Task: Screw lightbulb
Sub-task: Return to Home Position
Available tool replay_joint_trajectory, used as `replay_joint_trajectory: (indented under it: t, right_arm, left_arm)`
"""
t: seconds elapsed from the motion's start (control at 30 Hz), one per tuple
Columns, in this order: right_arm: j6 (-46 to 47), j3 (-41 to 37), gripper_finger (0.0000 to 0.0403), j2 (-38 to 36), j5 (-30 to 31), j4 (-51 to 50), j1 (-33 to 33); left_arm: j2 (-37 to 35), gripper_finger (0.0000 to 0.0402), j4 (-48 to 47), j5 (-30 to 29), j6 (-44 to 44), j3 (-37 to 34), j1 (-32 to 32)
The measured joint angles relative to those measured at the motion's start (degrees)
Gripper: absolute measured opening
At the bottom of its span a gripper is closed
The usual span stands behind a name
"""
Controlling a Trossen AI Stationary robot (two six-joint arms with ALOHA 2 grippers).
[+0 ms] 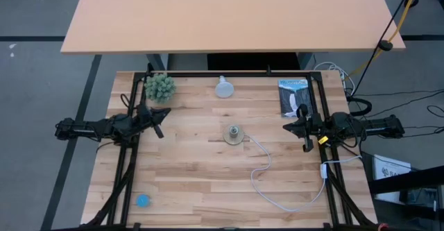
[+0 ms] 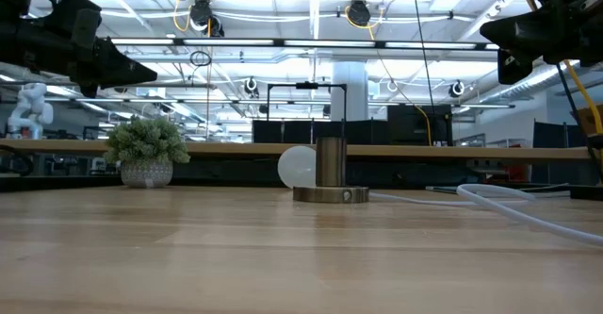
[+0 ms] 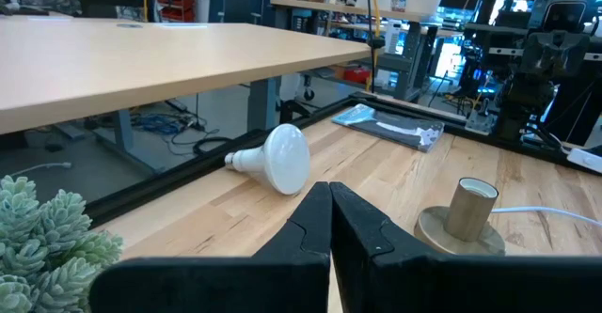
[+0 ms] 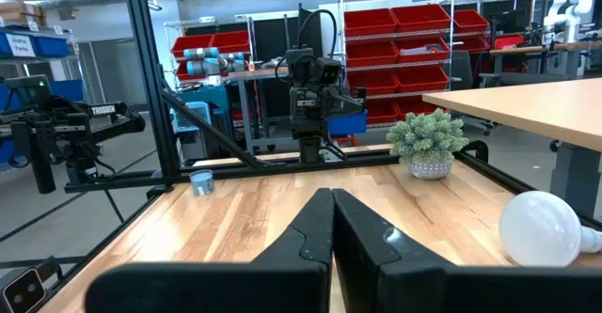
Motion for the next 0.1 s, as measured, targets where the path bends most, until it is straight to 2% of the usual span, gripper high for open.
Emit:
replay_joint_trajectory:
  t: [0.1]
  right_arm:
    - [0.02,0.01,0.0,0.02,0.02,0.0,0.0]
  left_arm:
    - [0.02,0.0,0.01,0.0,0.0,0.0,0.0]
